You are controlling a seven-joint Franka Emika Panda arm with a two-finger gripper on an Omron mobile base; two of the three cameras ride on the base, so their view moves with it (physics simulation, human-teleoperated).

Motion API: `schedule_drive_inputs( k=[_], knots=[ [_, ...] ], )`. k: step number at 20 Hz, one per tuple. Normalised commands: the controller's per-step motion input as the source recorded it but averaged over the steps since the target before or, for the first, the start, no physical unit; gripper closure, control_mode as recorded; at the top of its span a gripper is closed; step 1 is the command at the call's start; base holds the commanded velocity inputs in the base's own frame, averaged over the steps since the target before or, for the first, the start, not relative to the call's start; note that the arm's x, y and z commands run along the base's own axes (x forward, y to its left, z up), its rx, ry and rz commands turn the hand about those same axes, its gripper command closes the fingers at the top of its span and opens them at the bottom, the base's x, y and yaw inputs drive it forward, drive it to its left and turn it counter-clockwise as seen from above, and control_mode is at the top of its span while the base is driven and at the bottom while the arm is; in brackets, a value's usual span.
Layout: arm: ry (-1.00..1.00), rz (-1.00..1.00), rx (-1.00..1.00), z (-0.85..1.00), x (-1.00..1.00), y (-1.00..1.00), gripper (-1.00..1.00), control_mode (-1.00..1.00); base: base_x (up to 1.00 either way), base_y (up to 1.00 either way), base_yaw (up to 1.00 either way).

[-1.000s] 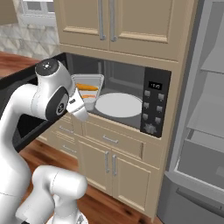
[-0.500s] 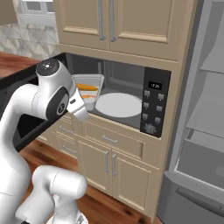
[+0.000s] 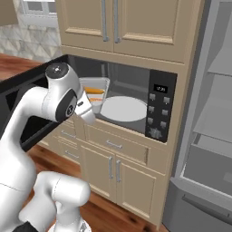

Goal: Place the tupperware containing the shrimp and carrot meal in the microwave. Close the microwave door and press the start button to reheat the meal.

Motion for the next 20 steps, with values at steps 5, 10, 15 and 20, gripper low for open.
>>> schedule_drive_inputs(
  k=[5, 10, 15, 20],
  knots=[
    [0.01, 0.00, 0.00, -0.49, 0.39, 0.00, 1.00, -1.00, 0.00, 0.00, 0.00],
    [0.00, -0.02, 0.00, -0.44, 0.22, 0.00, 1.00, -1.00, 0.00, 0.00, 0.00],
    [-0.03, 0.00, 0.00, -0.16, 0.08, -0.05, 1.00, -1.00, 0.00, 0.00, 0.00],
    [-0.06, 0.00, -0.06, -0.07, 0.12, -0.15, 1.00, -1.00, 0.00, 0.00, 0.00]
  ],
)
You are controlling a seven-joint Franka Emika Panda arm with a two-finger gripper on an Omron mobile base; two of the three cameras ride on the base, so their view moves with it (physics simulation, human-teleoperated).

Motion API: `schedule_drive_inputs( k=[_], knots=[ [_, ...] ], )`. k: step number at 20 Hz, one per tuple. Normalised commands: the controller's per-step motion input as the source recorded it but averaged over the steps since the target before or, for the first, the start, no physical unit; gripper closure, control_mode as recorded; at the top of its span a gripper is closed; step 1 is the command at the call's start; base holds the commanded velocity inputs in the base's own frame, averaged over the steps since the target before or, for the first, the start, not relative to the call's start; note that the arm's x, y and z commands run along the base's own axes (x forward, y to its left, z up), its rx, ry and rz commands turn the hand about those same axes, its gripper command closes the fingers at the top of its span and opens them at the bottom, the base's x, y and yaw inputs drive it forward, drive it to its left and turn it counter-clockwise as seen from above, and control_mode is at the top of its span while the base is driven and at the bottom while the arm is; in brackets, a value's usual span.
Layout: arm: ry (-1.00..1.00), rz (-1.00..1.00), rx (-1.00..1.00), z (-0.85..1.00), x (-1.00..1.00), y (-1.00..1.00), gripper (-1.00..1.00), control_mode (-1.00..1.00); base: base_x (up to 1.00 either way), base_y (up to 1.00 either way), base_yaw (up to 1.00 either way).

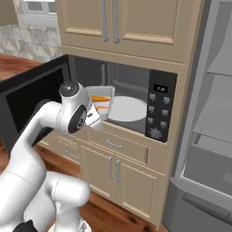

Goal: Place the tupperware containing the shrimp and carrot meal in the microwave. Close the microwave door and press the start button to reheat the meal.

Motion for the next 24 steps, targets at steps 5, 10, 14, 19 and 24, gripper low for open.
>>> schedule_drive_inputs(
  k=[5, 10, 14, 19, 24],
  knots=[
    [-0.03, 0.00, -0.12, -0.13, 0.23, 0.00, 1.00, -1.00, 0.00, 0.00, 0.00],
    [0.00, 0.00, -0.08, -0.13, 0.40, 0.00, 1.00, -1.00, 0.00, 0.00, 0.00],
    [0.04, 0.00, 0.00, -0.07, 0.52, -0.01, 1.00, -1.00, 0.00, 0.00, 0.00],
    [0.00, 0.00, 0.00, 0.00, 0.49, -0.01, 1.00, -1.00, 0.00, 0.00, 0.00],
    [0.00, 0.00, 0.00, -0.02, 0.46, 0.00, 1.00, -1.00, 0.00, 0.00, 0.00]
  ],
)
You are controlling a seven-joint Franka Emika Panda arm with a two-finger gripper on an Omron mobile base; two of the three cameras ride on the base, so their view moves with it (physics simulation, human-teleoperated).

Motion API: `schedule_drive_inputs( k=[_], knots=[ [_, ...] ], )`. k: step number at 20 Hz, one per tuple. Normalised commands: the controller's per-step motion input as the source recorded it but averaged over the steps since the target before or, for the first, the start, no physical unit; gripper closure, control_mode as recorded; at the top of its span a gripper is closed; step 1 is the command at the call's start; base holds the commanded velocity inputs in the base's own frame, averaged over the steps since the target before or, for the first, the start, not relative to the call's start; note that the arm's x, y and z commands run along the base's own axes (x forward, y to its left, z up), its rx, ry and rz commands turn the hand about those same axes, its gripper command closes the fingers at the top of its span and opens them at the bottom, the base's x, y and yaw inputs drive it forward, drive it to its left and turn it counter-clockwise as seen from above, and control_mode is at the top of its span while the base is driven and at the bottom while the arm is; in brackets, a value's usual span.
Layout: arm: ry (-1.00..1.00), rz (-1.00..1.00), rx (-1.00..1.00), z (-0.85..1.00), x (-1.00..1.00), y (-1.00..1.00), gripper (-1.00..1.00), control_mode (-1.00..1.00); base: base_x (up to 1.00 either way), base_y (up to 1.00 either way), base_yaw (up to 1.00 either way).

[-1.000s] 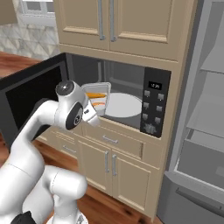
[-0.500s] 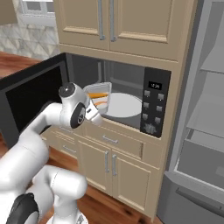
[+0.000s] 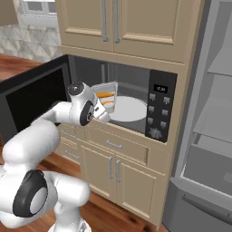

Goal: Place the tupperware containing the shrimp and carrot meal in the microwave. Close the microwave door and press the start button to reheat the meal.

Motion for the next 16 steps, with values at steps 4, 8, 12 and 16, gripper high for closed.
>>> schedule_drive_inputs(
  k=[4, 8, 12, 16],
  knots=[
    [0.00, 0.00, 0.00, -0.12, 0.39, -0.04, 1.00, -1.00, 0.00, 0.00, 0.00],
    [0.00, 0.00, 0.00, -0.28, 0.34, -0.08, 1.00, -1.00, 0.00, 0.00, 0.00],
    [0.00, 0.00, 0.00, -0.35, 0.29, -0.15, 1.00, -1.00, 0.00, 0.00, 0.00],
    [0.00, 0.00, 0.00, -0.35, 0.28, -0.16, 1.00, -1.00, 0.00, 0.00, 0.00]
  ],
)
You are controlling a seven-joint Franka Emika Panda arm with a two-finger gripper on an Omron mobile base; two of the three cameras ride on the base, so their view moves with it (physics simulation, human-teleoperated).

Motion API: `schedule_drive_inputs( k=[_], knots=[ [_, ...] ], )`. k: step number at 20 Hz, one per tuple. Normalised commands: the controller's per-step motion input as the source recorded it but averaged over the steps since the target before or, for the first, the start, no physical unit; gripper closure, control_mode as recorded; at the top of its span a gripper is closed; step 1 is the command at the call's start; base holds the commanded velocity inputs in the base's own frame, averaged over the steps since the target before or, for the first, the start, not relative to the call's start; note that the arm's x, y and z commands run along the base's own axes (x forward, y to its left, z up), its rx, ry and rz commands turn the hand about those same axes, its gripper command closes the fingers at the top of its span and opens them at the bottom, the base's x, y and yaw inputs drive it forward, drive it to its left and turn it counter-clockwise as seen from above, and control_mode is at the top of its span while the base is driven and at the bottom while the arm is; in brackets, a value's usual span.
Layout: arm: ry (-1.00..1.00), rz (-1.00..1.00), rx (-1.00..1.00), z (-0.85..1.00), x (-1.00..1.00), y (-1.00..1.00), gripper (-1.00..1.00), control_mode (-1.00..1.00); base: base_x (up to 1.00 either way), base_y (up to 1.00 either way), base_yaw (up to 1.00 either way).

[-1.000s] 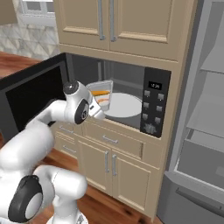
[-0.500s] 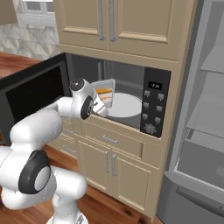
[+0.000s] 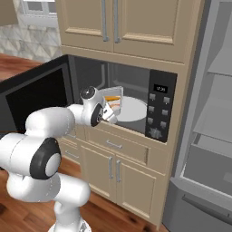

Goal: Place the tupperware containing the shrimp and carrot meal in the microwave. Close the microwave door and press the start button to reheat the meal.

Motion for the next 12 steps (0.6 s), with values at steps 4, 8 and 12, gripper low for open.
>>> schedule_drive_inputs(
  k=[4, 8, 12],
  knots=[
    [0.02, 0.00, 0.00, -0.19, 0.31, -0.14, 1.00, -1.00, 0.00, 0.00, 0.00],
    [0.04, 0.00, 0.00, -0.02, 0.33, -0.05, 1.00, -1.00, 0.00, 0.00, 0.00],
    [0.01, 0.00, 0.00, 0.00, 0.42, 0.00, 1.00, -1.00, 0.00, 0.00, 0.00]
  ],
)
